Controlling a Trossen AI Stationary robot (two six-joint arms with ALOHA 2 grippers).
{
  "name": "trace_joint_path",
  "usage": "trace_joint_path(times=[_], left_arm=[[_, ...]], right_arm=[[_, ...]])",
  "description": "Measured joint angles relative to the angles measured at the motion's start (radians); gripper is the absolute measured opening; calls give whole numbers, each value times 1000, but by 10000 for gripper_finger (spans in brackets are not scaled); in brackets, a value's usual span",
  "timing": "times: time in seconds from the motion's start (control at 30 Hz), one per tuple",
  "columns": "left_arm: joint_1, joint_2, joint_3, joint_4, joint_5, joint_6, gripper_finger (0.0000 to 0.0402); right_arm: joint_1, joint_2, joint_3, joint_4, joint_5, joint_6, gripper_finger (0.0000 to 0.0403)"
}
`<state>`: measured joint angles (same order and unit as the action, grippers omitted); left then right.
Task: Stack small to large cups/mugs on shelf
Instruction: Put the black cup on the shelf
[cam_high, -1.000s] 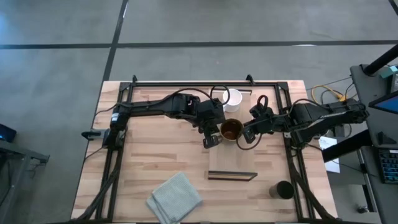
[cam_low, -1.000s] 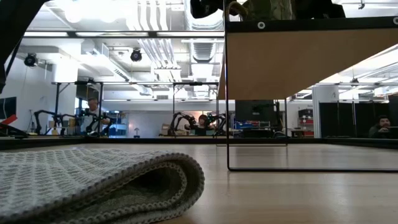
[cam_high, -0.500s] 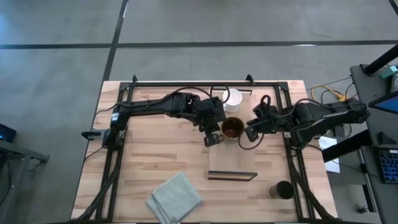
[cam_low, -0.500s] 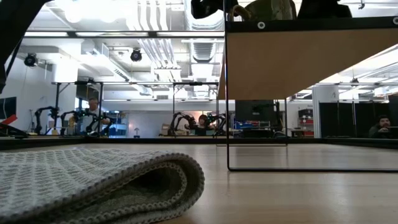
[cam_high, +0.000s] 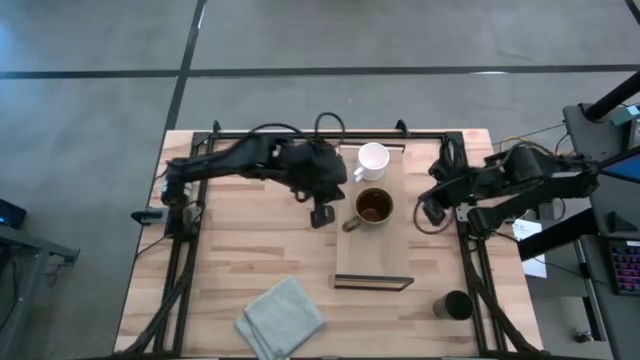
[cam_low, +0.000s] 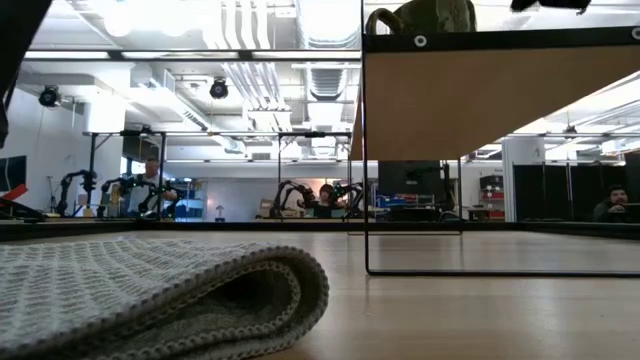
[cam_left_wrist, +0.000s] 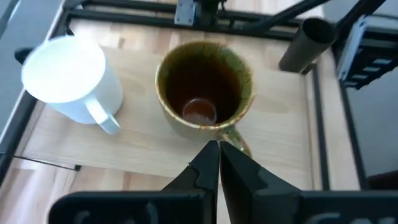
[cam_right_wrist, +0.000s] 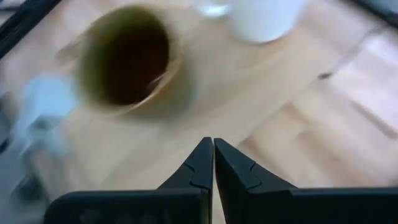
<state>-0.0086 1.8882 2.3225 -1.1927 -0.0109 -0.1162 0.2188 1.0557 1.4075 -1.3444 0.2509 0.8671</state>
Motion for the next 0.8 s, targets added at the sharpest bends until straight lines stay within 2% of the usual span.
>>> trace_joint_path(times=[0.13, 0.23, 0.3, 0.43, 0.6, 0.8], left_arm=[[0, -53, -4, -2, -1, 1, 0], [0, -91, -4, 0, -12, 1, 0], [0, -102, -4, 2, -35, 2, 0], [1, -115, -5, -36, -50, 17, 0], [1, -124, -6, -67, -51, 53, 0], [1, -123, -6, -96, -50, 53, 0]], right_arm=[[17, 13, 54, -2, -225, -148, 8], [46, 29, 72, -9, -325, -219, 8], [67, 40, 74, -11, -337, -183, 8], [79, 63, 65, -91, -380, 2, 10], [102, 98, 46, -224, -416, 64, 26], [106, 128, -25, -227, -505, 92, 64]])
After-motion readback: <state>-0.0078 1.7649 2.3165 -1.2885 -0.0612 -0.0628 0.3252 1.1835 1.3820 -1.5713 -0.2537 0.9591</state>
